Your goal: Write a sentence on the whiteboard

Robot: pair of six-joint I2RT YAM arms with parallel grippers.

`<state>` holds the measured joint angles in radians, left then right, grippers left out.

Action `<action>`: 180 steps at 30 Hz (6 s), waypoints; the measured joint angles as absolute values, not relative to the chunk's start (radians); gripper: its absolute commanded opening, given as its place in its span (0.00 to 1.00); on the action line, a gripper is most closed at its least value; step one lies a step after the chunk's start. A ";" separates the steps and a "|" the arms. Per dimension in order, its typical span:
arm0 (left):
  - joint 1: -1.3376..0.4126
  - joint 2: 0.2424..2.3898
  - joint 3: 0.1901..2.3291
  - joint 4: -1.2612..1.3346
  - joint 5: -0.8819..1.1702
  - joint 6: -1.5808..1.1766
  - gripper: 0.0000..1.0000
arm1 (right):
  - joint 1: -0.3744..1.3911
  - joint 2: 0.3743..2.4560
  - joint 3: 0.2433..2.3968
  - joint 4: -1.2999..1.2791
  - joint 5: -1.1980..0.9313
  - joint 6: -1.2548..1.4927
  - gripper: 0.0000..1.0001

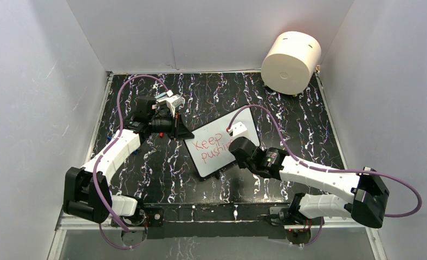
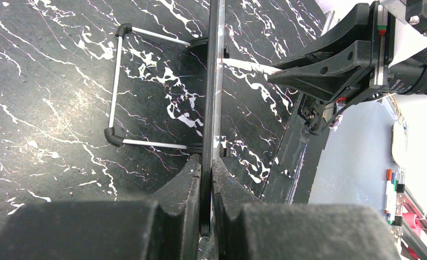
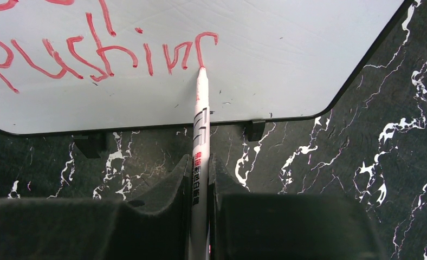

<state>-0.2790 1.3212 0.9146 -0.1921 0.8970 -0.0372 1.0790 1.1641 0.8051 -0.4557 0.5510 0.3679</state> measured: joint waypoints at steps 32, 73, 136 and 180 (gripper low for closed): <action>-0.279 1.322 0.915 -0.192 0.897 -0.037 0.00 | 1.066 1.164 0.816 -0.416 0.602 0.303 0.00; -0.279 1.322 0.916 -0.196 0.897 -0.037 0.00 | 1.060 1.180 0.793 -0.501 0.516 0.406 0.00; -0.281 1.320 0.918 -0.195 0.885 -0.046 0.00 | 1.222 1.164 0.810 -0.474 0.453 0.513 0.00; -0.284 1.317 0.918 -0.195 0.878 -0.049 0.00 | 1.296 1.335 0.914 -0.471 0.515 0.520 0.00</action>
<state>-0.2836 1.3174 0.9184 -0.1947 0.8783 -0.0486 1.2964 1.3354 0.9138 -0.4713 0.5152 0.5198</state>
